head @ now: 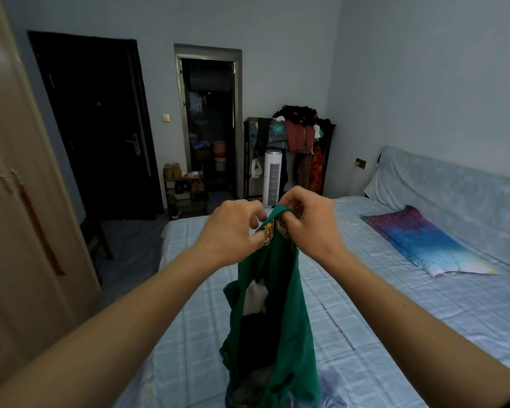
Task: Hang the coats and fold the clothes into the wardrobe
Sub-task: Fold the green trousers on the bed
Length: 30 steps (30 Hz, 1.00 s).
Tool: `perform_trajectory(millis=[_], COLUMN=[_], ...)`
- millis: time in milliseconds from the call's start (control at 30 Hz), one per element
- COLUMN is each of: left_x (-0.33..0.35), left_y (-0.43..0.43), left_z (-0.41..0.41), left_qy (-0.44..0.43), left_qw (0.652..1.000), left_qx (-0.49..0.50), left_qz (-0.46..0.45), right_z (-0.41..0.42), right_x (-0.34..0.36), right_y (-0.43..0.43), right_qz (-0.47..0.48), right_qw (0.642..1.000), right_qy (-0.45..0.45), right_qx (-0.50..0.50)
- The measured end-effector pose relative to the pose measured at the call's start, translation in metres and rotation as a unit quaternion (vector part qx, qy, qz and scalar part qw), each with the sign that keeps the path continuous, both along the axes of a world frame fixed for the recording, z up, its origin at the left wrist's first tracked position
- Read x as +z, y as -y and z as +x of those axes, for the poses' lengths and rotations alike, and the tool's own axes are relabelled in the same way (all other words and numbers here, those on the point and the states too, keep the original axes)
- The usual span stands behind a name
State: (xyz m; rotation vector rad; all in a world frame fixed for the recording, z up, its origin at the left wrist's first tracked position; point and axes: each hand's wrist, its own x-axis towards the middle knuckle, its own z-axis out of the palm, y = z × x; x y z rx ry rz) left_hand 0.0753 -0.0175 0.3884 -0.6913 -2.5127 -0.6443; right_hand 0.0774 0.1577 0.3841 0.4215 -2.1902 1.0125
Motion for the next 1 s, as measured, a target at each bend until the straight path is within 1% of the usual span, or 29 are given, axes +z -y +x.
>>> perform_trajectory(millis=[67, 133, 233, 300, 433, 500, 567, 667, 733, 833, 900, 1000], left_x=[0.000, 0.003, 0.011, 0.018, 0.032, 0.038, 0.045, 0.056, 0.061, 0.066, 0.067, 0.069], left_y=[-0.012, -0.017, -0.022, -0.028, -0.035, -0.033, -0.026, -0.010, 0.006, 0.036, 0.057, 0.082], left_z=[0.000, -0.002, -0.006, -0.010, -0.016, -0.020, -0.023, -0.028, -0.030, -0.031, -0.032, -0.032], left_qy=[-0.025, -0.027, -0.020, -0.028, -0.052, -0.067, -0.079, -0.094, -0.104, -0.104, -0.081, -0.048], left_qw=[1.000, 0.999, 0.999, 0.999, 0.997, 0.995, 0.992, 0.987, 0.984, 0.979, 0.979, 0.981], left_qx=[-0.007, -0.004, 0.010, 0.024, 0.053, 0.079, 0.102, 0.127, 0.146, 0.172, 0.187, 0.187], left_qz=[0.014, 0.029, 0.024, 0.018, 0.009, 0.006, 0.005, 0.000, -0.004, -0.017, -0.023, -0.004], right_z=[0.003, 0.005, 0.008, 0.011, 0.021, 0.027, 0.030, 0.031, 0.027, 0.014, 0.001, -0.018], right_x=[-0.004, -0.008, -0.022, -0.038, -0.081, -0.102, -0.118, -0.127, -0.125, -0.105, -0.079, -0.034], right_y=[0.001, -0.003, -0.009, -0.007, 0.000, -0.002, -0.007, -0.019, -0.029, -0.048, -0.060, -0.073], right_qz=[0.013, 0.006, -0.003, 0.012, 0.043, 0.042, 0.071, 0.111, 0.121, 0.084, 0.045, -0.026], right_qw=[1.000, 1.000, 1.000, 1.000, 0.990, 0.981, 0.969, 0.945, 0.933, 0.941, 0.951, 0.962], right_qy=[-0.005, -0.006, -0.006, 0.010, 0.122, 0.172, 0.218, 0.296, 0.327, 0.303, 0.271, 0.237], right_qx=[0.006, 0.010, -0.009, -0.027, -0.062, -0.076, -0.093, -0.086, -0.091, -0.125, -0.145, -0.131])
